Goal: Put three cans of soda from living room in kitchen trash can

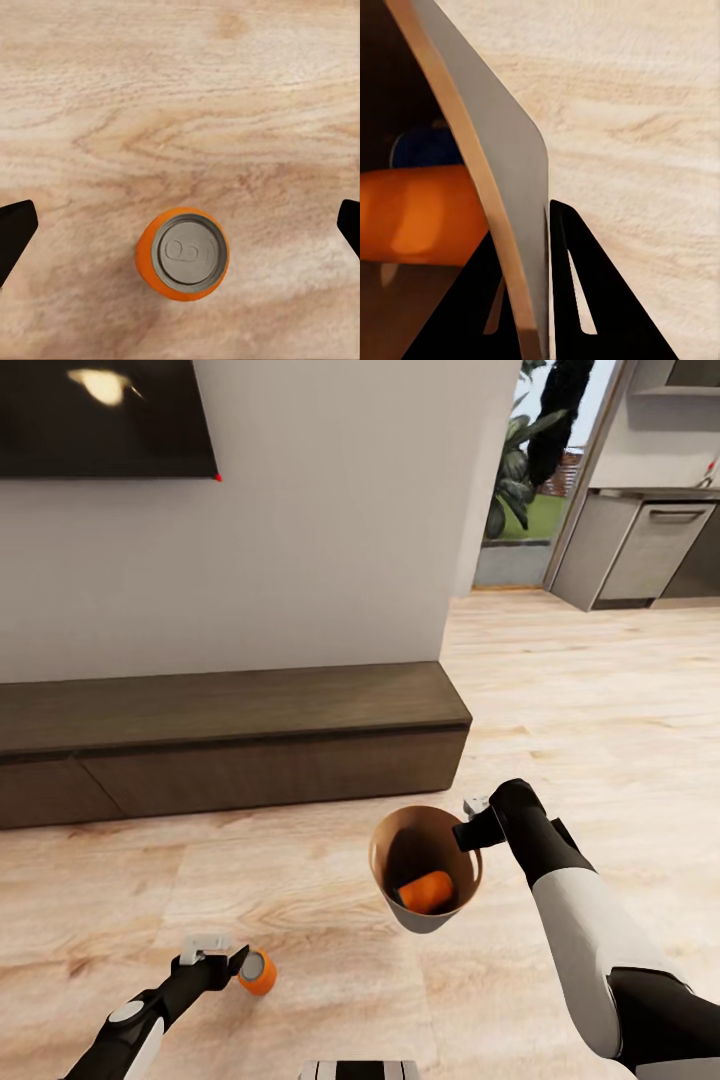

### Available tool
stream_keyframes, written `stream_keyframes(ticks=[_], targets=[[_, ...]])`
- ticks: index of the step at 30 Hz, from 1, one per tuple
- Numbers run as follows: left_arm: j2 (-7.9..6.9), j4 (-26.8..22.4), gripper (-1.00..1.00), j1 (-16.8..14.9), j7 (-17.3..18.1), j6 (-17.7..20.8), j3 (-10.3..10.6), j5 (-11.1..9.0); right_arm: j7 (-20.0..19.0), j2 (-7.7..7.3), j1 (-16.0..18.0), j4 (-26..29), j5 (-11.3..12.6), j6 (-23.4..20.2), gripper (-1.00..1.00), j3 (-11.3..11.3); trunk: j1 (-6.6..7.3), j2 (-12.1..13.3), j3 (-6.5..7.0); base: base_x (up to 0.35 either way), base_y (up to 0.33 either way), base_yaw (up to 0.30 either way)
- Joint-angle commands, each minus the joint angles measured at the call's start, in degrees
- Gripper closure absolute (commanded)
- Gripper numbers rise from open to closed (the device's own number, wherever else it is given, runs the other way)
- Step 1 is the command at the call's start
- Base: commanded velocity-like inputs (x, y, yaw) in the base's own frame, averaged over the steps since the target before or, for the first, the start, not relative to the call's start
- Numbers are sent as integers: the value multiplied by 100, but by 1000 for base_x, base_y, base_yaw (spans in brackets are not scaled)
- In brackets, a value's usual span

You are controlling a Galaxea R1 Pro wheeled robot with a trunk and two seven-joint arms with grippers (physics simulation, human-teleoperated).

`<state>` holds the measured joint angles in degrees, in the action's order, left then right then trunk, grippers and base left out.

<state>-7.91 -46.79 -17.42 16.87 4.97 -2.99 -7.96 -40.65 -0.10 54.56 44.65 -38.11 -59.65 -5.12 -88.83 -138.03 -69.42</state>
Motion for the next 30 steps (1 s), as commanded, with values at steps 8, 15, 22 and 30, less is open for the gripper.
stream_keyframes(ticks=[8,15,22,30], targets=[[0,-43,-100,2,-7,-5,0,5,-31,1,1,0,110,-35,100,-6,1,0,-55,20,12,0],[0,-3,-100,2,-8,3,0,7,-31,1,-6,0,111,-35,100,-6,-131,-241,-215,1,1,0],[3,2,-100,2,-8,4,3,13,-31,1,-9,0,105,-35,100,-6,-285,-521,-394,0,0,0],[1,1,-100,0,-6,4,8,14,-31,4,-15,0,102,-35,100,-3,-292,-525,-524,0,0,0]])
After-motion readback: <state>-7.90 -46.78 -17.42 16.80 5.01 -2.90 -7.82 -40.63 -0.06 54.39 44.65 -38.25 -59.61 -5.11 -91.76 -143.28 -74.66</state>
